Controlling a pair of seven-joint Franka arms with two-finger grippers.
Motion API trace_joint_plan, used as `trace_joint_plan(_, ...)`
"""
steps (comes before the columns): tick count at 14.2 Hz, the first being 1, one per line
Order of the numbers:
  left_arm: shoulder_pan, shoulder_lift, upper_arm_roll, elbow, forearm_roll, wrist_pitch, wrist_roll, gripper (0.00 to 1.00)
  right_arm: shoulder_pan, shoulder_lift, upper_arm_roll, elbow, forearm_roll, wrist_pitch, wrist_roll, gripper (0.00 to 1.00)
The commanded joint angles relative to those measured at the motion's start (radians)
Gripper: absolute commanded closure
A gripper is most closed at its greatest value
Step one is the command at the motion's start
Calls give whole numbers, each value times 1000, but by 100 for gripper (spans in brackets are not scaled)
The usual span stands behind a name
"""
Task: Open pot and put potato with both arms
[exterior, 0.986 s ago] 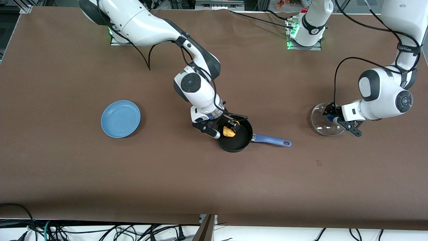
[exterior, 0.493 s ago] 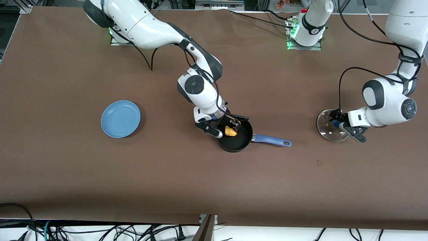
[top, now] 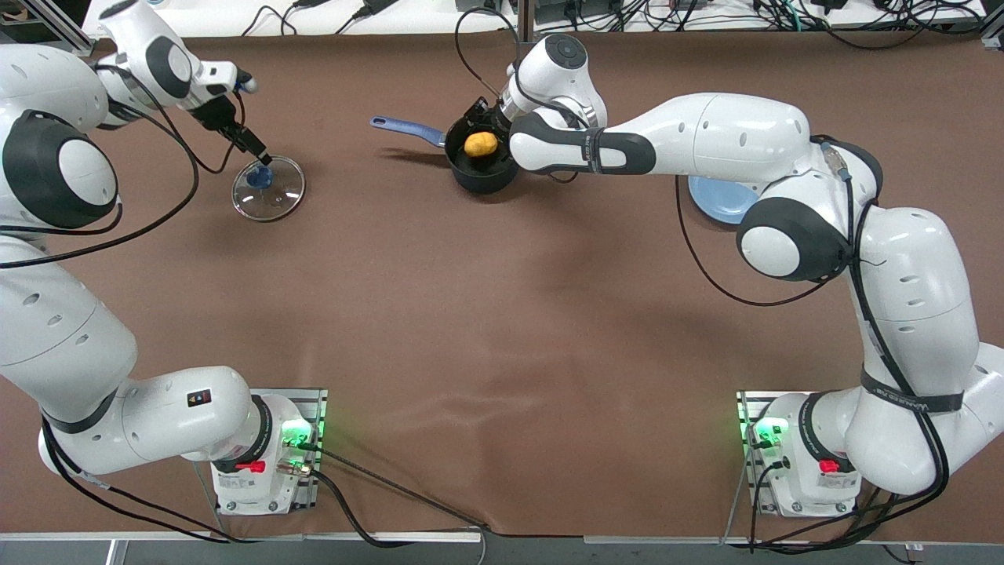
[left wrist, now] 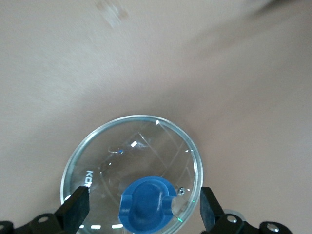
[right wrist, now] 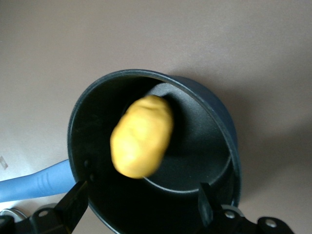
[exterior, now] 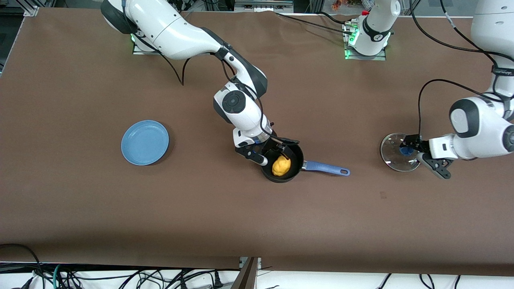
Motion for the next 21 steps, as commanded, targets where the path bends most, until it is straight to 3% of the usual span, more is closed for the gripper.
trace_joint_plan(1, 1, -48, -32, 69, 10, -96, -163, 0, -8, -19, -10, 68, -16, -183, -35, 0)
trace_joint_plan(4, -6, -142, -117, 81, 58, -119, -400, 0, -68, -48, -10, 160, -35, -461, -225, 0)
trace_joint_plan(6, -12, -220, -175, 125, 128, -221, -570, 0, -125, -132, -22, 158, -35, -583, -424, 0)
trace_joint_plan(8, -12, -251, -242, 232, 184, -384, -764, 0, -184, -192, -23, 155, -35, -702, -584, 0)
trace_joint_plan(11, -11, -291, -322, 290, 235, -458, -866, 0, -284, -304, -24, 107, -41, -802, -814, 0)
trace_joint_plan(13, -60, -323, -298, 276, 235, -457, -924, 0, -361, -416, -27, -2, -41, -809, -957, 0)
trace_joint_plan(16, -210, -386, -115, 235, 228, -458, -935, 0, -462, -540, -32, -76, -42, -892, -1130, 0)
trace_joint_plan(18, -293, -447, -33, 183, 235, -460, -927, 0, -498, -591, -62, -76, -42, -951, -1225, 0)
trace_joint_plan(21, -295, -464, -5, 115, 241, -397, -932, 0, -534, -657, -110, -85, -42, -1003, -1295, 0)
